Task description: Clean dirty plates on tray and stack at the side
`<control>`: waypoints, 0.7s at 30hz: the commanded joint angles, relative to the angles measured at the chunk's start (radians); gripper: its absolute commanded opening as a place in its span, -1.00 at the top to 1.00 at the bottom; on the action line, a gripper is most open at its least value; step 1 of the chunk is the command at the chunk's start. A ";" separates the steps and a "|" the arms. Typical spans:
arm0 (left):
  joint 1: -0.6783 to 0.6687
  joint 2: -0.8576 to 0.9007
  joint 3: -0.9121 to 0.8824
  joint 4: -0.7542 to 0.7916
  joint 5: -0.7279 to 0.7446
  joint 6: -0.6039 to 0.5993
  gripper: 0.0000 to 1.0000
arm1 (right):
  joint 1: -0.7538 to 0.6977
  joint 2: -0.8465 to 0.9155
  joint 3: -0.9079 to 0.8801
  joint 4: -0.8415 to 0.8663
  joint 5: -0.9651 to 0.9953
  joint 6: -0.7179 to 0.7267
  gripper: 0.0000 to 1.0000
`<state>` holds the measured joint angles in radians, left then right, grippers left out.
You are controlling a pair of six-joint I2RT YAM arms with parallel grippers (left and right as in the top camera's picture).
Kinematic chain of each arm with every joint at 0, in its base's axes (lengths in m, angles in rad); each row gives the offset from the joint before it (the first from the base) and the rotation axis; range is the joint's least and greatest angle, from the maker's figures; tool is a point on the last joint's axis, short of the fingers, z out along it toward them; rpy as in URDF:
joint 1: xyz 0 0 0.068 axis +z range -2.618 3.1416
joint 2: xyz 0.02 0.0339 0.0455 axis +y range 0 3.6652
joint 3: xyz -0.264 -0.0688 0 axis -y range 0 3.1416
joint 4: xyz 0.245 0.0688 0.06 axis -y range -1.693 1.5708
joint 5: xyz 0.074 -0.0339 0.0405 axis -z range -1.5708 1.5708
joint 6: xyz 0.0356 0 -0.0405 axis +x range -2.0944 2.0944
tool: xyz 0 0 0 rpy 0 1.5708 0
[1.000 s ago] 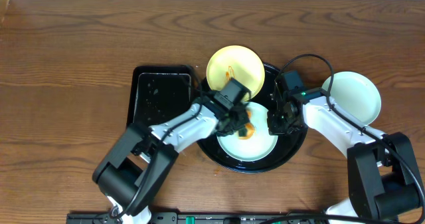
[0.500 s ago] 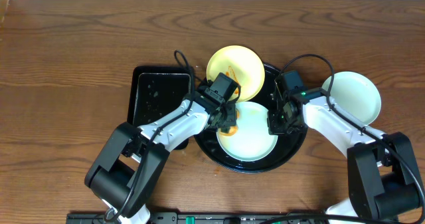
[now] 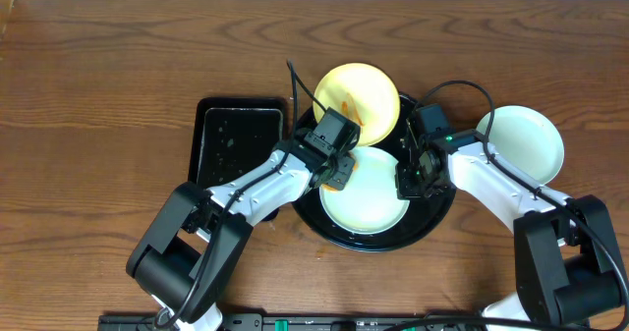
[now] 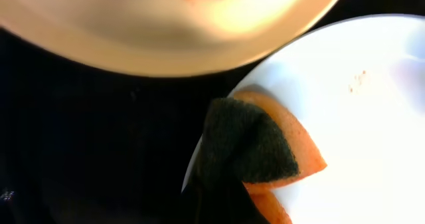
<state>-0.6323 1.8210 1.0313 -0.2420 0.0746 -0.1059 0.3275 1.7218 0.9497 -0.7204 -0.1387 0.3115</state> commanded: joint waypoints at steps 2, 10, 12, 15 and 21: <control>0.022 -0.076 -0.011 0.050 -0.164 0.015 0.85 | -0.006 0.041 -0.015 -0.017 0.112 0.003 0.98; 0.023 -0.211 -0.011 0.004 -0.286 0.015 0.85 | -0.006 0.041 -0.015 -0.016 0.113 0.006 0.98; 0.025 -0.232 -0.011 -0.031 -0.286 0.014 0.85 | -0.006 0.041 -0.015 -0.017 0.113 0.006 0.98; 0.053 -0.261 -0.011 -0.116 -0.286 -0.072 0.85 | -0.006 0.041 -0.015 -0.017 0.112 0.006 0.98; 0.168 -0.296 -0.011 -0.264 -0.285 -0.216 0.85 | -0.006 0.041 -0.015 -0.013 0.111 0.006 0.95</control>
<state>-0.5198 1.5581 1.0199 -0.4778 -0.1848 -0.2245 0.3275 1.7237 0.9546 -0.7200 -0.1173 0.3218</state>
